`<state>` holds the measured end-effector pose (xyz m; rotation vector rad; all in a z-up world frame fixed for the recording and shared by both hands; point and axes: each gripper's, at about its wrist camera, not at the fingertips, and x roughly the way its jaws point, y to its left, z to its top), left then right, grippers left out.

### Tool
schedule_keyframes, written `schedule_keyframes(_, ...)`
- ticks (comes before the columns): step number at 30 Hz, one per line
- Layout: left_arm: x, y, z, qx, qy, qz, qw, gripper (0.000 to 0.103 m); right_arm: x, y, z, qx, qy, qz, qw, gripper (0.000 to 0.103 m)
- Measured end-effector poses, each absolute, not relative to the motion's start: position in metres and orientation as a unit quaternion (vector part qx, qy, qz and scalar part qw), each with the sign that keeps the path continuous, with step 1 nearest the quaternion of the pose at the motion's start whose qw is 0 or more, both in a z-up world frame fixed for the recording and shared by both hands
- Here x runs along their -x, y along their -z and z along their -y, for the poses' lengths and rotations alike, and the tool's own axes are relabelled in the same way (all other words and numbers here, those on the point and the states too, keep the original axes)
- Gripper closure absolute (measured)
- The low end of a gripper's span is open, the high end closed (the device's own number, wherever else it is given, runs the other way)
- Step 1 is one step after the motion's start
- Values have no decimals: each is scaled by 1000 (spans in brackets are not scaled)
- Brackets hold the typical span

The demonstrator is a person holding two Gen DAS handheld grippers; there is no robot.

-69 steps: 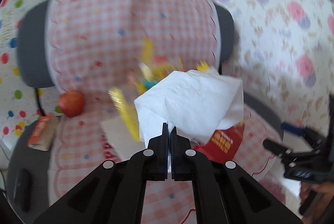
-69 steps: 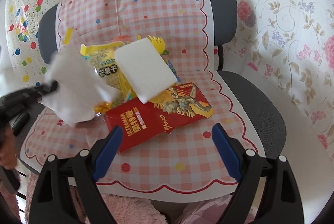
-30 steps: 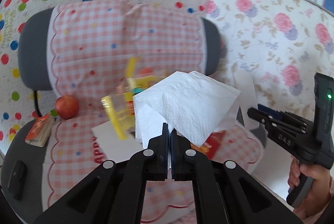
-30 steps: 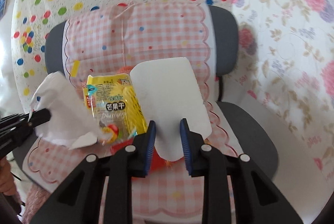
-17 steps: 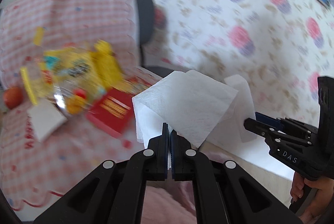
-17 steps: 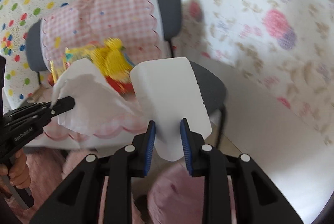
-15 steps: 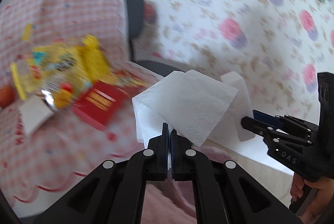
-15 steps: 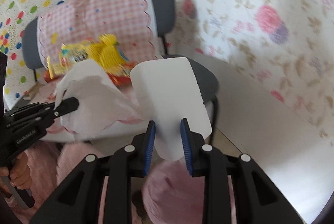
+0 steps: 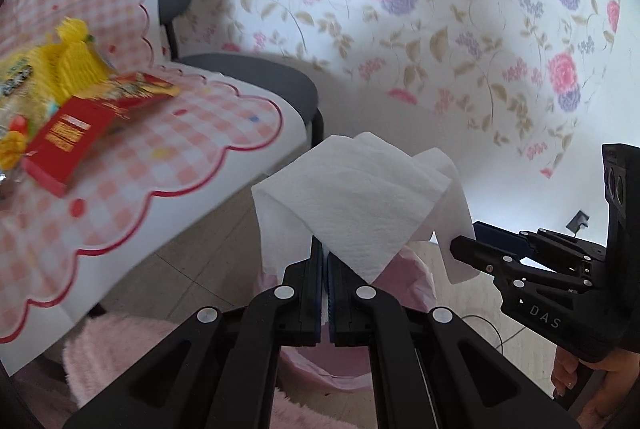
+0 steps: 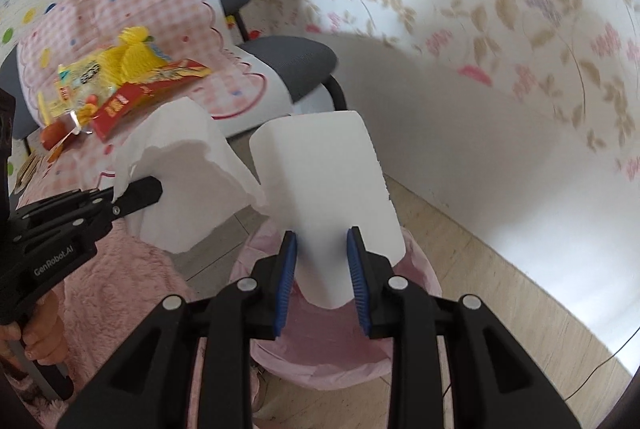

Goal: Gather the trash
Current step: 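Carry tissue and paper over the pink bin and open both tools, then move both open tools back toward the chair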

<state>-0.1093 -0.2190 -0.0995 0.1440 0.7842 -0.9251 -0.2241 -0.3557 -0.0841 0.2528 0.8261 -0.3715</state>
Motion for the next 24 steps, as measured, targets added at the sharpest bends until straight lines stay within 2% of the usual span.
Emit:
schedule_keyframes(5,104,115,239,-77,447,-394,800,98,221,97,372,-154,174,-411,882,74)
schedule_keyframes(6,103,117,242,-79,446,-398,798,90,221,98,373,-154,174,-413,881,72)
schedule_keyframes(7,103,119,245,-81,445,-403,795,77,220,99,373,-152,174,-414,880,65)
schedule_keyframes(8,102,120,246,-81,444,-406,795,69,220,99,374,-151,174,-414,881,60)
schedule_keyframes(9,101,121,246,-81,441,-406,796,59,220,99,374,-148,174,-412,882,59)
schedule_keyframes(10,100,120,246,-80,440,-405,797,57,220,98,373,-145,175,-411,883,59)
schedule_keyframes(24,89,72,187,-43,376,-344,859,57,221,56,375,-136,193,-349,907,60)
